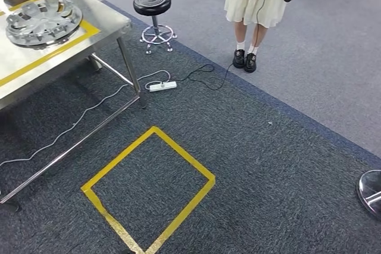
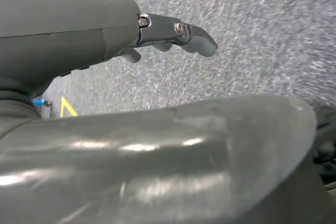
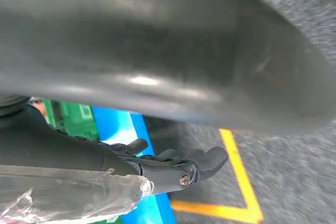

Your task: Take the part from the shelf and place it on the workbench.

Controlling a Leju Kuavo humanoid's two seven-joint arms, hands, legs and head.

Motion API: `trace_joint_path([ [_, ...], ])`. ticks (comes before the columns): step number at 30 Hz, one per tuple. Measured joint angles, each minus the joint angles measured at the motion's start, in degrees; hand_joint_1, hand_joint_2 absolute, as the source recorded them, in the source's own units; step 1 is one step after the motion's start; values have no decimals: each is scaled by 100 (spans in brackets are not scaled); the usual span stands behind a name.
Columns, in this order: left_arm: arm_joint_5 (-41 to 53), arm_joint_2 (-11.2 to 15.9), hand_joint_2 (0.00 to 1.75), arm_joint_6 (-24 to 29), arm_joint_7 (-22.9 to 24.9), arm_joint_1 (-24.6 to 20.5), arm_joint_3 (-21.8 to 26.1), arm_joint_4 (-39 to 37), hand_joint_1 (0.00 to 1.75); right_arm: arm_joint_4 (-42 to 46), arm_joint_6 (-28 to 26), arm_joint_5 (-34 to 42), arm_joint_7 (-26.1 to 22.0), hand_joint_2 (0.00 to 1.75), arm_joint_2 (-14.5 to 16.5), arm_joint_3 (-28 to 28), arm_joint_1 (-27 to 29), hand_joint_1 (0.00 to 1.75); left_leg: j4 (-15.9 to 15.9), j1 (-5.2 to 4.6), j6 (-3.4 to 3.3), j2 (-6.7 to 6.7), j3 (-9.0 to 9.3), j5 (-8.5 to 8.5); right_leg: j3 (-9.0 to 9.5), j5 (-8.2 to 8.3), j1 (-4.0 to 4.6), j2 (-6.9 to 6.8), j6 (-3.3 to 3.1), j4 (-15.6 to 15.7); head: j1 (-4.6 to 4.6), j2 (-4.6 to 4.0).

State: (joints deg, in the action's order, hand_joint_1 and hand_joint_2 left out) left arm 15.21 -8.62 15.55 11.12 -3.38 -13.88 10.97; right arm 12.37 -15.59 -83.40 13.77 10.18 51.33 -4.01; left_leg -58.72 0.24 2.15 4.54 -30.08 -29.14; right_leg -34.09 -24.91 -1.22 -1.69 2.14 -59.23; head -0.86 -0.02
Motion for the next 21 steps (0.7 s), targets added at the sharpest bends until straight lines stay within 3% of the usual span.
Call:
trace_joint_path([
  [2, 0, -2, 0, 1, -2, 7, -1, -1, 0, 0, 5, 1, 5, 0, 1, 1, -12, 0, -599, 14, 25, -285, -279, -350, -24, 21, -5, 144, -55, 7, 10, 0],
  [3, 0, -2, 0, 1, -2, 14, -2, -1, 0, 0, 8, 1, 4, 0, 1, 1, -17, 0, -973, 13, 24, -347, -470, -510, -39, 28, -1, 224, -73, 7, 13, 0],
  [4, 0, -1, 0, 1, -2, 19, -1, -2, 0, 0, 10, 1, 4, 0, 1, 2, -16, 0, -1252, 13, 18, -375, -625, -586, -48, 34, 2, 308, -81, 7, 14, 0],
  [5, 0, -1, 0, 2, -2, 21, -1, -3, 0, 0, 14, 3, 6, 0, 1, 3, -7, 0, -1365, 12, 5, -390, -708, -552, -53, 39, 6, 395, -82, 6, 14, 0],
  [7, 0, 1, 0, 4, -2, 18, 1, -4, 0, 0, 20, 10, 15, 0, 1, 7, 8, 0, -1020, 13, -40, -458, -598, -195, -55, 51, 6, 567, -65, 5, 14, 0],
  [9, 1, 0, 0, 7, -2, 13, 0, -7, 0, 0, 27, 18, 21, 0, 3, 9, 2, 0, -339, 30, -97, -741, -316, 176, -75, 67, 7, 719, -27, -7, 15, 0],
  [11, 8, -2, 0, 9, -2, 6, -1, -10, 0, 0, 37, 25, 20, 0, 7, 10, -6, 0, 36, 42, -112, -947, -170, 263, -123, 94, 6, 841, 40, -8, 11, 0],
  [13, 21, -6, 0, 13, -2, -2, -2, -11, 0, 0, 45, 31, 20, 0, 7, 10, 15, 0, 101, 40, -135, -877, -155, 255, -166, 135, -10, 946, 124, 27, 9, 0],
  [14, 27, -8, 0, 18, -2, -5, -2, -11, 0, 0, 48, 33, 20, 0, 7, 11, 33, 0, 120, 44, -167, -818, -150, 271, -191, 128, -7, 899, 156, 14, 9, 0],
  [16, 36, -13, 0, 23, -2, 1, -2, -11, 0, 0, 55, 41, 21, 0, 7, 13, 40, 0, 153, 51, -230, -667, -136, 298, -364, -60, 18, 609, 198, -296, -26, 0],
  [18, 40, -15, 0, 23, -1, 16, -2, -11, 0, 0, 62, 55, 22, 0, 7, 14, 16, 0, 157, 26, -262, -494, -128, 291, -694, -423, 37, 305, 215, -1002, -57, 0],
  [20, 42, -15, 0, 23, 0, 27, -2, -13, 0, 0, 67, 72, 22, 0, 7, 15, 9, 0, 157, 9, -273, -321, -122, 282, -921, -600, 37, 219, 222, -1529, -56, 0],
  [21, 42, -15, 0, 23, 1, 25, -2, -13, 0, 0, 69, 80, 23, 0, 7, 18, 16, 0, 156, 6, -271, -246, -116, 275, -883, -538, 36, 197, 222, -1505, -58, 0],
])
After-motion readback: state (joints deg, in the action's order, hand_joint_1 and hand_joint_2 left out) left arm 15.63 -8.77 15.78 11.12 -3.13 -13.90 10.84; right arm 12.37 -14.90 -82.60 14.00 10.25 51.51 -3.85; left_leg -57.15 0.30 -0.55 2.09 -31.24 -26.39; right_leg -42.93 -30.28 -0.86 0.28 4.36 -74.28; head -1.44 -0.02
